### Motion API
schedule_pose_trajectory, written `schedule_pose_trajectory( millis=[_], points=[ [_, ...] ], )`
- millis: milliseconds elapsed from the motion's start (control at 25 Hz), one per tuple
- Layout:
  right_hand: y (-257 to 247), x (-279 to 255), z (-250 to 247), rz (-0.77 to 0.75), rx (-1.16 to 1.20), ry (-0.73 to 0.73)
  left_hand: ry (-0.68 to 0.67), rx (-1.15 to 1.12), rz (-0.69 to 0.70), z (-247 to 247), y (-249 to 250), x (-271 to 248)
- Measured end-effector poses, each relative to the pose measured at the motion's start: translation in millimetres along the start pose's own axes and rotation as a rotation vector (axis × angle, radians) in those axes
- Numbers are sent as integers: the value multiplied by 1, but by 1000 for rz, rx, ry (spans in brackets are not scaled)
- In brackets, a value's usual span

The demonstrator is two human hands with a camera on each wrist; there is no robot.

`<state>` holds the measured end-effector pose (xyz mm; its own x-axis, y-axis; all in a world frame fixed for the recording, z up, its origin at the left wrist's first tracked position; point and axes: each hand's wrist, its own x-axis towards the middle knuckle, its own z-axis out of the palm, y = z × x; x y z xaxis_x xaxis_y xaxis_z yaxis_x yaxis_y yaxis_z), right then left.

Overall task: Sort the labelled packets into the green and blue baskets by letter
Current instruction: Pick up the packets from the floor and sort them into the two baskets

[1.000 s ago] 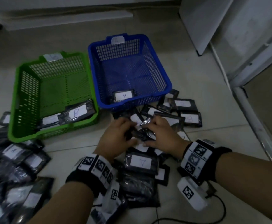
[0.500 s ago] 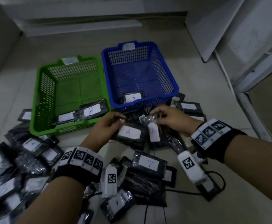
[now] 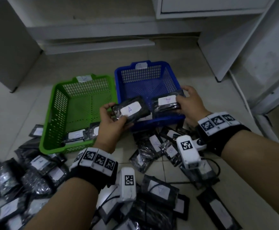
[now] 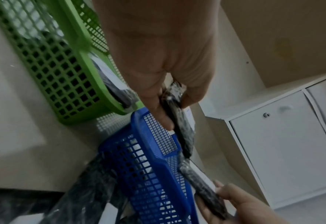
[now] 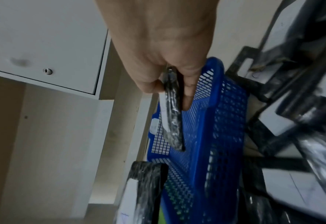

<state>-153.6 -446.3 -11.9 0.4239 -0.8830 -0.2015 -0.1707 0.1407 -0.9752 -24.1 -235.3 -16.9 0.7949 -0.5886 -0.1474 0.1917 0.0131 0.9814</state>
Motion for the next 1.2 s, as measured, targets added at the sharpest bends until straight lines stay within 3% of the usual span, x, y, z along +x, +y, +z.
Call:
schedule_pose_trajectory(
  millis=[80,160,360,480,640,720,800,880,960,1040,1120,1200],
  points=[
    [1,20,-7,-120,-434,48,-23,178,61,10,0,20],
    [5,28,-7,-245,-698,32,-82,377,114,21,0,35],
    [36,39,-2,-255,-896,-186,-242,887,208,37,-18,54],
    [47,44,2,-298,-1071,-215,-205,1201,368,33,-36,58],
    [52,41,0,-341,-1101,-219,-268,1375,502,30,-47,55],
    [49,19,-7,-421,-962,-192,-287,1327,522,29,-44,43],
    [50,-24,-14,-552,-718,-67,-242,1189,646,25,-43,21],
    [64,-62,-20,-519,-684,-69,-327,1175,760,21,-49,-9],
    [86,-84,-20,-345,-871,-237,-494,1281,702,12,-72,-29],
    [104,-93,-18,-217,-1121,-371,-623,1407,467,2,-96,-36],
    [112,-96,-15,-188,-1186,-392,-661,1401,341,-4,-110,-38],
    [117,-92,-12,-162,-1168,-368,-598,1309,356,-5,-106,-42]
  ],
)
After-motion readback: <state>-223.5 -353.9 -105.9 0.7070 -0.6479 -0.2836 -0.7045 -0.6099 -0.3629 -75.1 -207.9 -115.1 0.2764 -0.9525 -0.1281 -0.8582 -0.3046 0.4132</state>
